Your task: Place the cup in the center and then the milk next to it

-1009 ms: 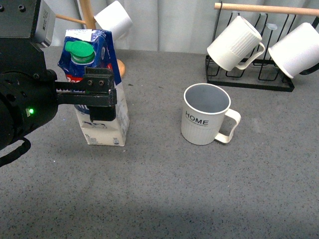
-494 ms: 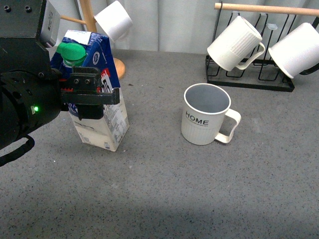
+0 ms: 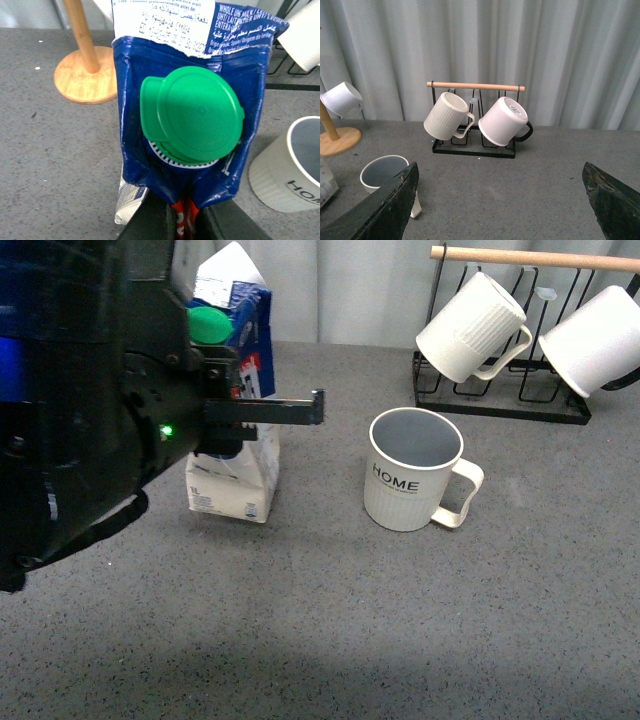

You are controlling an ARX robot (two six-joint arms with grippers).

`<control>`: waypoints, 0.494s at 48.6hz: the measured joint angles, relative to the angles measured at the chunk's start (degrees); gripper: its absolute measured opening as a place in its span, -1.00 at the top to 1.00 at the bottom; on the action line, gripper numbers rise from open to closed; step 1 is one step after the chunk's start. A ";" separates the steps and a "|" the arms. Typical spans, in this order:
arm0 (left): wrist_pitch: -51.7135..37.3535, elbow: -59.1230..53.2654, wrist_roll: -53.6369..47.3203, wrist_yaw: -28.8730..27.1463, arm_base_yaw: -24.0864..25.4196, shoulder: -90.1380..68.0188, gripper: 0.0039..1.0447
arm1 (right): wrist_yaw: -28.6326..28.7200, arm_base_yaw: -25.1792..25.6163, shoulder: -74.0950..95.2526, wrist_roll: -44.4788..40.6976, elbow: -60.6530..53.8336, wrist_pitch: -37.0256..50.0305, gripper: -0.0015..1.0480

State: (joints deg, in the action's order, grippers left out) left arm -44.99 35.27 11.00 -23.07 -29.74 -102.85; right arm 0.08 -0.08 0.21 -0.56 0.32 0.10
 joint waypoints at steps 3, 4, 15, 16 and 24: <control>0.44 1.33 1.29 -0.74 -1.84 -1.27 0.91 | 0.00 0.00 0.00 0.00 0.00 0.00 -0.83; 0.66 1.86 2.05 -0.96 -2.54 -1.75 0.91 | 0.00 0.00 0.00 0.00 0.00 0.00 -0.83; 1.09 5.22 4.44 -2.16 -5.70 -4.92 0.91 | 0.00 0.00 0.00 0.00 0.00 0.00 -0.83; 1.09 5.55 4.61 -2.25 -5.79 -5.20 0.91 | 0.00 0.00 0.00 0.00 0.00 0.00 -0.83; -0.17 6.93 5.44 -3.76 -6.49 -7.10 0.91 | 0.00 0.00 0.00 0.00 0.00 0.00 -0.83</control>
State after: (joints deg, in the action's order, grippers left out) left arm -45.17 42.19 16.45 -26.83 -36.23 -109.95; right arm 0.08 -0.08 0.21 -0.56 0.32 0.10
